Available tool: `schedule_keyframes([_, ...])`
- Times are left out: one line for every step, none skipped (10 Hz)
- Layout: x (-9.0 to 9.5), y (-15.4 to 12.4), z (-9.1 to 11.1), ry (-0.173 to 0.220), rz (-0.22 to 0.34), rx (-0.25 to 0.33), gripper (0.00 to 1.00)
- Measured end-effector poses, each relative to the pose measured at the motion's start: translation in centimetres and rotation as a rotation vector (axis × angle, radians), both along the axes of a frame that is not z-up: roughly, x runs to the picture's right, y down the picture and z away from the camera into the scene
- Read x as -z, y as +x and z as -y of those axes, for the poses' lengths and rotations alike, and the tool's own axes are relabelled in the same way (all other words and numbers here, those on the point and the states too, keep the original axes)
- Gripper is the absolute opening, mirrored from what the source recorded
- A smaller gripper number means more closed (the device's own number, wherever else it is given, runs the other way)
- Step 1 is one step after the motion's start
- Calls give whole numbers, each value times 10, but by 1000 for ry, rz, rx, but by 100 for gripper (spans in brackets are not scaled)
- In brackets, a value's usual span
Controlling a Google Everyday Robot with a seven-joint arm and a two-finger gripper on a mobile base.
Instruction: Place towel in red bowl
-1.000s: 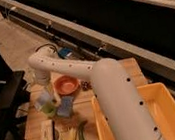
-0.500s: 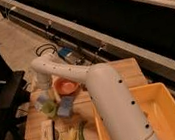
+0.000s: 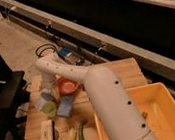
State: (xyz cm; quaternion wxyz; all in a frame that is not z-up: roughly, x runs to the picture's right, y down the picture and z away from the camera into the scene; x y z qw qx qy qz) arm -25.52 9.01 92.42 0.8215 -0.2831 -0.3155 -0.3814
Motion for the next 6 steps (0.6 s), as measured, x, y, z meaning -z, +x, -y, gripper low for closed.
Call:
schedule_keyframes([-2,0,-1,1,-3,1,59])
schedule_keyframes([-4,0,-2,-1,-2,1,48])
schedule_keyframes([-5,-1,-3,-1,0,-1,38])
schedule_keyframes([-6,-2,-3,-1,2,-1,30])
schedule_keyframes([-7,-3,-4,-2,4,-2,20])
schedule_keyframes([-7,-3,-5,1,6,-2,10])
